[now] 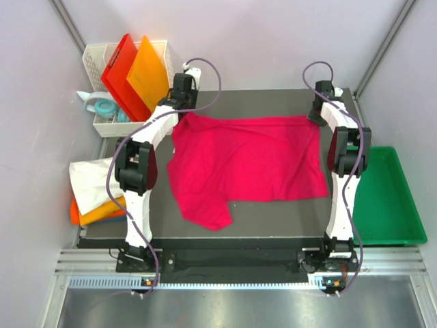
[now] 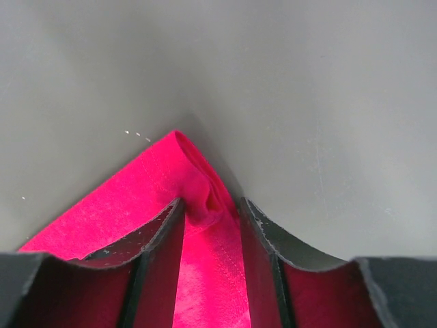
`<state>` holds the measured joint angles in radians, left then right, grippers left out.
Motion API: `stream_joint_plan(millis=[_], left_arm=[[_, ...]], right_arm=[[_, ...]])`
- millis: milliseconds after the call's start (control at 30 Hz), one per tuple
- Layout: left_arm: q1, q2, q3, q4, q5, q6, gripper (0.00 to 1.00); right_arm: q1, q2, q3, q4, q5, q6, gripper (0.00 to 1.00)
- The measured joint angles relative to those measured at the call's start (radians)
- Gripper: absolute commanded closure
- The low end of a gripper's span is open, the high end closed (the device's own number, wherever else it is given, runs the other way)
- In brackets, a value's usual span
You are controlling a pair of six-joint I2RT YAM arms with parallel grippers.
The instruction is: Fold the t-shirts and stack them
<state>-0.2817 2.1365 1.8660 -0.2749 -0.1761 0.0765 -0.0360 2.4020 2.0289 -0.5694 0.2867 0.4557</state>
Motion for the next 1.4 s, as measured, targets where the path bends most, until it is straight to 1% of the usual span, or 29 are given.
stream_joint_plan(millis=[467,567,700,733,833,867,1133,1400], left_arm=[[-0.002,0.0,0.0,0.0,0.0,0.0,1.0],[-0.002,0.0,0.0,0.0,0.0,0.0,1.0],[-0.002,0.0,0.0,0.0,0.0,0.0,1.0],[-0.002,0.0,0.0,0.0,0.0,0.0,1.0],[-0.002,0.0,0.0,0.0,0.0,0.0,1.0],[-0.002,0.0,0.0,0.0,0.0,0.0,1.0],[-0.002,0.0,0.0,0.0,0.0,0.0,1.0],[-0.002,0.0,-0.005,0.0,0.0,0.0,1.0]], right_arm=[[0.0,-0.02,0.0,0.005,0.007,-0.002,0.63],[0.0,-0.021,0.0,0.005,0.008,-0.002,0.65],[0.0,-0.021,0.0,0.004,0.008,-0.003,0.71],[0.0,-0.021,0.0,0.003,0.008,-0.003,0.75],[0.001,-0.021,0.0,0.003,0.008,-0.005,0.81],[0.001,-0.021,0.0,0.003,0.008,-0.006,0.82],[0.001,-0.021,0.0,0.001,0.008,-0.007,0.78],[0.001,-0.021,0.0,0.0,0.008,-0.008,0.81]])
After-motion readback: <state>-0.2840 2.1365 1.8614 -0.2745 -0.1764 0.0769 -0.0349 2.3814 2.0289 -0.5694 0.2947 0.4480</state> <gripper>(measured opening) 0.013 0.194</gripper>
